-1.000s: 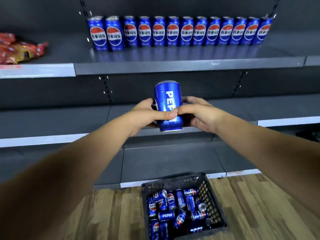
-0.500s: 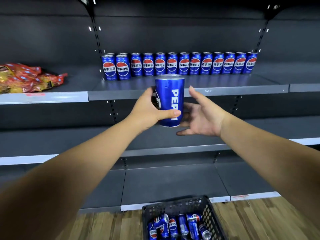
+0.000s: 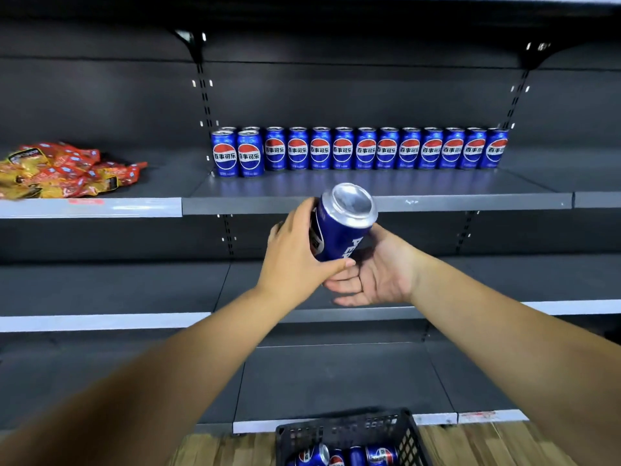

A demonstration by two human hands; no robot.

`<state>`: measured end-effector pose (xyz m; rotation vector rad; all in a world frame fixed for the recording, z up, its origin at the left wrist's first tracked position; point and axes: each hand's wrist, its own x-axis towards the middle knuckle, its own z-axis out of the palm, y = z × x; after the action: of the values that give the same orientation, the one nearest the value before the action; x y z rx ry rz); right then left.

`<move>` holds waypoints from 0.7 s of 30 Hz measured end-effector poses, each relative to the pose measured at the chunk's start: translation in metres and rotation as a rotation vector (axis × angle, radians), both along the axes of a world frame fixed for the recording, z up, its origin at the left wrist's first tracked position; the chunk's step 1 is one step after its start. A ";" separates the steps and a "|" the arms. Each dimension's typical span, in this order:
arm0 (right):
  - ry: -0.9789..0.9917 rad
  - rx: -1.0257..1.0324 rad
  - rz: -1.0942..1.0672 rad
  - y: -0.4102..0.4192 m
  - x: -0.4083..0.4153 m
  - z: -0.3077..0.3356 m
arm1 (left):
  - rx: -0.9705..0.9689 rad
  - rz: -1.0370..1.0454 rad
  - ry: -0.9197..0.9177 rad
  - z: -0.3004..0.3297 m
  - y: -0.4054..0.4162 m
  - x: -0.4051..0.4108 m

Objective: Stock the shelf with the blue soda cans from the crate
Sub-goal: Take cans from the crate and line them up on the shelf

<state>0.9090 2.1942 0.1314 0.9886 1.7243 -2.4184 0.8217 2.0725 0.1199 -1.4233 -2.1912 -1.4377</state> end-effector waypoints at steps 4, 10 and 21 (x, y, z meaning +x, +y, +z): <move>0.022 0.014 0.015 -0.003 0.000 0.000 | 0.011 0.008 -0.011 -0.008 -0.003 0.002; -0.011 0.057 0.019 -0.007 -0.008 0.000 | 0.051 0.024 -0.046 -0.017 -0.006 0.001; 0.168 0.143 -0.115 -0.011 -0.014 -0.005 | -0.056 -0.074 0.038 -0.022 -0.020 -0.016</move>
<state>0.8946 2.1836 0.1268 0.9477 1.9713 -2.5466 0.8060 2.0522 0.0978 -1.5525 -2.1940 -1.3706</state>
